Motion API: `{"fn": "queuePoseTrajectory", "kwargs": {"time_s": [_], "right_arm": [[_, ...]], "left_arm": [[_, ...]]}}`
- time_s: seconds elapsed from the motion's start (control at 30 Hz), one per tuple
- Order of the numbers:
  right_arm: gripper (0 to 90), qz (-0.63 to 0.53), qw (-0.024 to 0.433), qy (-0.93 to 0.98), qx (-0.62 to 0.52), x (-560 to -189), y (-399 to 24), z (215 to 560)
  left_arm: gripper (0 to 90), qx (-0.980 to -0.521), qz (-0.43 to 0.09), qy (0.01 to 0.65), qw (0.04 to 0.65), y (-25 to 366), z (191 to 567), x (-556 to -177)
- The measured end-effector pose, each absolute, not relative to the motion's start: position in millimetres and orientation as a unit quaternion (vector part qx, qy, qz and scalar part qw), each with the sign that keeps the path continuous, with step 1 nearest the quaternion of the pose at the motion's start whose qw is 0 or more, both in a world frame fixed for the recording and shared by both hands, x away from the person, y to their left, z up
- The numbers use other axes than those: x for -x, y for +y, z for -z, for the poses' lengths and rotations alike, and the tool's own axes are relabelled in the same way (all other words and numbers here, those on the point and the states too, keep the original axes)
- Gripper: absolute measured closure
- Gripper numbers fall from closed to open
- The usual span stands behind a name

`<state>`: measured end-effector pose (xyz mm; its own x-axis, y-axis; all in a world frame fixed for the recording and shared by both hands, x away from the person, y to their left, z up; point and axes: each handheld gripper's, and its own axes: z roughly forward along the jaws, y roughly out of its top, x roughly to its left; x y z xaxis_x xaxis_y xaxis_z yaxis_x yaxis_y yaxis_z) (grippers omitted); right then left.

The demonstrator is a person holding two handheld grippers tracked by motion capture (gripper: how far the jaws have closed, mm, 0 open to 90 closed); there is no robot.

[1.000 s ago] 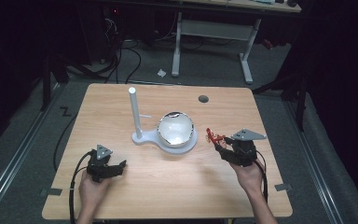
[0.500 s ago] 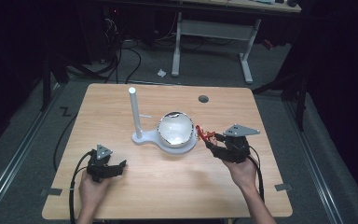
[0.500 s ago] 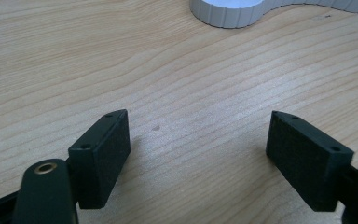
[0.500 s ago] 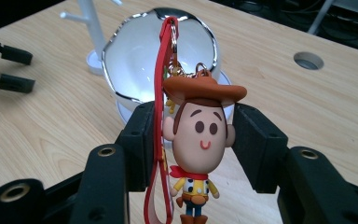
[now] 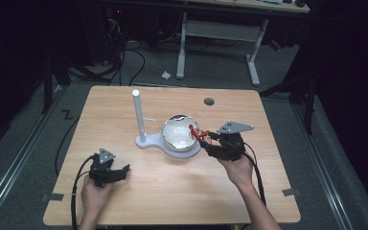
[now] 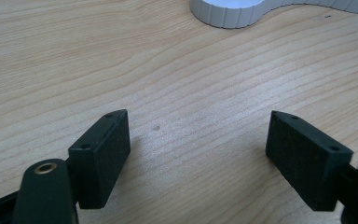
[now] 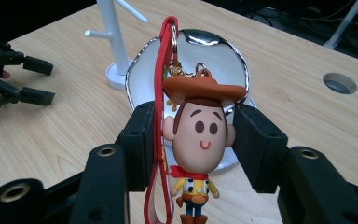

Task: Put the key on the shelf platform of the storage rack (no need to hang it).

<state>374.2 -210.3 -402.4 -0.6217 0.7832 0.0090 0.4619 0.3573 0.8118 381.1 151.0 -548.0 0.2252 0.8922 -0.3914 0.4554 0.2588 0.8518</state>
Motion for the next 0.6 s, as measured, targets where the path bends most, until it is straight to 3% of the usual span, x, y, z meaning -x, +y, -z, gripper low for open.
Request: {"fn": "queuePoseTrajectory", "kwargs": {"time_s": [0.6], "right_arm": [[51.9, -0.410, 0.185, 0.810, -0.378, -396, -193, 402]], "left_arm": [[22.1, -0.573, -0.205, 0.588, 0.533, 151, 548, -381]]}}
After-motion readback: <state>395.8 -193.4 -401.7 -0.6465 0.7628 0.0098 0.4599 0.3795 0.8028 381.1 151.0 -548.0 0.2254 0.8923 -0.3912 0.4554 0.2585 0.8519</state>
